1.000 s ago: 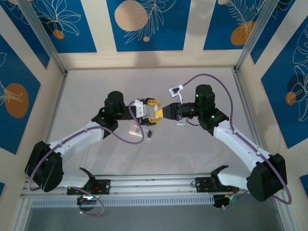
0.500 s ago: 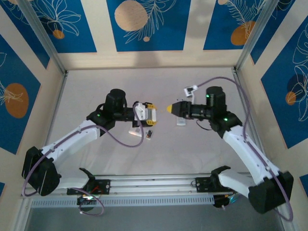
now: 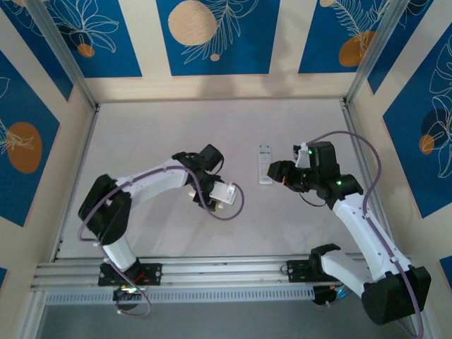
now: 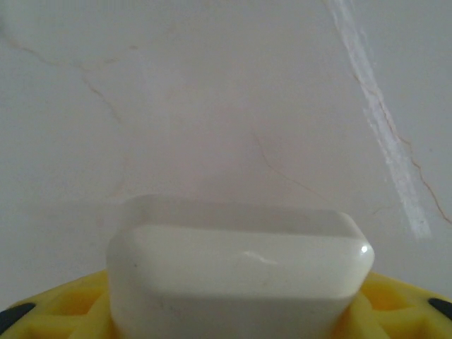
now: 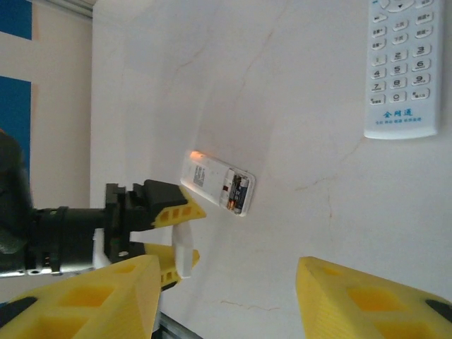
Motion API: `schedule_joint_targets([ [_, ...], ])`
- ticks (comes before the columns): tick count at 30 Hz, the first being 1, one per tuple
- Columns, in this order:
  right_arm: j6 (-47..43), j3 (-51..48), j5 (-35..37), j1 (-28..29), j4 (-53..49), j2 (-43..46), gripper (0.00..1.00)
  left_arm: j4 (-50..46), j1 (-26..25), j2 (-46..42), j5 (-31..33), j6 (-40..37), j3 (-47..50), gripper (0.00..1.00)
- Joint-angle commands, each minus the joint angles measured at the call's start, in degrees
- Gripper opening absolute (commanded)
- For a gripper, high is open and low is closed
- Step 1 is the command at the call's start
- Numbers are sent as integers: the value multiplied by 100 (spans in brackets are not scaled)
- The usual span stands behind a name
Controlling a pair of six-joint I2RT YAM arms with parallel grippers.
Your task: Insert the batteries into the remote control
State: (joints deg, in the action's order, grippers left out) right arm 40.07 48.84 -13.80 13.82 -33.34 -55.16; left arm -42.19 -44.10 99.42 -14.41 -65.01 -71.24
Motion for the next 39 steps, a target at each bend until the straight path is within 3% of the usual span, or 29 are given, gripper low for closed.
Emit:
schedule_joint_targets([
  [1,27,3,27,-33,-173,75,54,-490,-51,451,473,-435,-371,53],
  [17,115,-198,-35,-178,-173,233,54,-456,99,1395,702,-685,-1006,61],
  [31,273,-178,-293,-202,-145,246,54,-821,206,1739,1065,-390,-1301,64],
  [35,266,-238,-234,-196,-175,276,54,-613,196,1457,886,-314,-1197,65],
  [39,138,-469,9,-35,27,226,54,676,229,304,457,365,-426,73],
])
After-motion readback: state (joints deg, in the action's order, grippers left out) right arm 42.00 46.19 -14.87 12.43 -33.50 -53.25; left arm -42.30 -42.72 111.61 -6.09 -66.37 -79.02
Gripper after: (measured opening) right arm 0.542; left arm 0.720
